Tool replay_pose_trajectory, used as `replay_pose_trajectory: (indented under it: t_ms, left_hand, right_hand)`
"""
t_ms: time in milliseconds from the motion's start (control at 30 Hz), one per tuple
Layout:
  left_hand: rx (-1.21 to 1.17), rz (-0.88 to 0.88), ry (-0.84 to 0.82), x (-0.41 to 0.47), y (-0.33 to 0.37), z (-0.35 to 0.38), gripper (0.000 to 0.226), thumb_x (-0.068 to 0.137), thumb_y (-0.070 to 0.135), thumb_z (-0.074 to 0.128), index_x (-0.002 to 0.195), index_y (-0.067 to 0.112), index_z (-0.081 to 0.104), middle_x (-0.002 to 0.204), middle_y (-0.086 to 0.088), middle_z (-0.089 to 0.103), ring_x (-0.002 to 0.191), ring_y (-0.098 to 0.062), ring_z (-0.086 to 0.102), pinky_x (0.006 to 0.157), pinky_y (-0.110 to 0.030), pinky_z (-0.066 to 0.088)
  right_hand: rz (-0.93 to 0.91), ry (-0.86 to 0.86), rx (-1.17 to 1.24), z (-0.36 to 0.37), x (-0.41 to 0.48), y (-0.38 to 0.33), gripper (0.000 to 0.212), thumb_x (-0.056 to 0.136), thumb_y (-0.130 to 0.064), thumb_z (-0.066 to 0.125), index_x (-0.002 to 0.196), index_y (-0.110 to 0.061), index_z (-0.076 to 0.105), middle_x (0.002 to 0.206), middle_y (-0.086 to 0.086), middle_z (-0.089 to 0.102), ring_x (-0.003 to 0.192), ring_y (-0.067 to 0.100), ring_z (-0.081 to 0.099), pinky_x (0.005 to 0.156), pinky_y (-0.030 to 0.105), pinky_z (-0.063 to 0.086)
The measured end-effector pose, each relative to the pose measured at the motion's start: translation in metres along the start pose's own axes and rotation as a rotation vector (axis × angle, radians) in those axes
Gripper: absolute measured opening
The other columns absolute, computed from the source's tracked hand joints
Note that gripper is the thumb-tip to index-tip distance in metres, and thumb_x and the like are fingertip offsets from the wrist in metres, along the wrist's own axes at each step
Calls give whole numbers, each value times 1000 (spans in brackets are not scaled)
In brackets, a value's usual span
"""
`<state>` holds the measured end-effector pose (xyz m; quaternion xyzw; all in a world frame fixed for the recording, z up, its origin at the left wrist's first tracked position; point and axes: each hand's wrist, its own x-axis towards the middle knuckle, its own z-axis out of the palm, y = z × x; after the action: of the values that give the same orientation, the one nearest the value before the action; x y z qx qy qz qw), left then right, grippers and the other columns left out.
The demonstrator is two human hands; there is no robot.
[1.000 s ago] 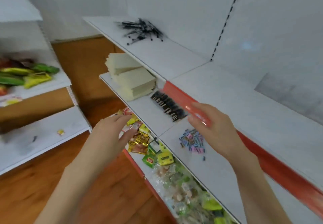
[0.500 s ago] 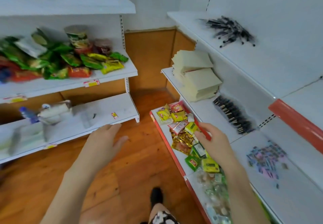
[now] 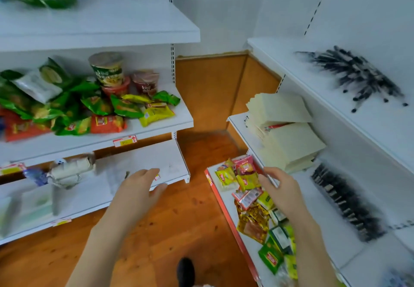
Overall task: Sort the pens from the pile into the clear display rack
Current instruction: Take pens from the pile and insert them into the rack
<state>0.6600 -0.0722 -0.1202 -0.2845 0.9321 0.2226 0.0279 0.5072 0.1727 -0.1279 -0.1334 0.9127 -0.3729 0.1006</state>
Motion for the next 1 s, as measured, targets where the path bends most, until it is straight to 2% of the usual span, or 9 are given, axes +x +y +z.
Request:
replay_pose_trajectory:
  t_ms: [133, 333, 433, 533, 633, 800, 867, 1000]
  left_hand:
    - [-40, 26, 0, 62, -1, -15, 48, 93, 36, 47, 137, 18, 41, 139, -5, 47, 127, -22, 44, 102, -30, 34]
    - [-31, 144, -37, 153, 5, -29, 48, 93, 36, 47, 137, 17, 42, 137, -5, 49, 127, -21, 45, 102, -28, 33]
    - [-22, 257, -73, 208, 16, -36, 48, 93, 37, 47, 136, 16, 42, 136, -5, 51, 125, -20, 46, 100, -27, 34]
    - [-36, 377, -103, 263, 31, -46, 46, 92, 33, 51, 133, 13, 47, 130, -7, 55, 119, -22, 51, 96, -28, 37]
    - [-16, 521, -134, 312, 51, -54, 46, 91, 32, 54, 131, 11, 50, 128, -10, 57, 118, -26, 52, 96, -33, 39]
    - [-31, 767, -215, 361, 100, -61, 43, 92, 32, 53, 129, 10, 52, 126, -9, 58, 116, -25, 53, 94, -32, 42]
    - [-62, 851, -206, 369, 122, -64, 41, 91, 33, 53, 124, 9, 56, 120, -10, 61, 112, -27, 56, 91, -33, 43]
    - [-110, 996, -228, 380, 173, -69, 44, 90, 30, 54, 130, 12, 51, 129, -7, 56, 115, -24, 53, 96, -33, 40]
  right_hand:
    - [22, 23, 25, 7, 50, -21, 27, 90, -21, 56, 115, -10, 59, 111, 4, 60, 95, 8, 47, 82, 20, 32]
    - [89, 88, 38, 16, 110, -37, 29, 90, -24, 56, 116, -12, 58, 116, 1, 58, 101, 8, 47, 86, 19, 31]
    - [144, 153, 29, 23, 138, -41, 35, 89, -27, 56, 120, -10, 57, 124, 3, 58, 115, 15, 50, 92, 21, 31]
    - [220, 251, 26, 27, 164, -47, 35, 89, -27, 57, 120, -12, 57, 126, 4, 58, 118, 16, 50, 94, 22, 32]
    - [285, 347, 32, 27, 183, -59, 32, 88, -25, 59, 117, -12, 59, 124, 3, 59, 116, 16, 52, 94, 22, 33]
    - [356, 472, 56, 13, 187, -76, 27, 87, -25, 59, 113, -16, 62, 112, -6, 62, 107, 9, 54, 91, 21, 37]
    - [347, 531, 66, 1, 186, -85, 22, 86, -24, 60, 108, -20, 64, 105, -11, 63, 102, 7, 56, 94, 24, 41]
    - [312, 642, 55, -34, 187, -100, 16, 86, -25, 61, 101, -30, 60, 98, -17, 63, 96, 4, 60, 89, 21, 44]
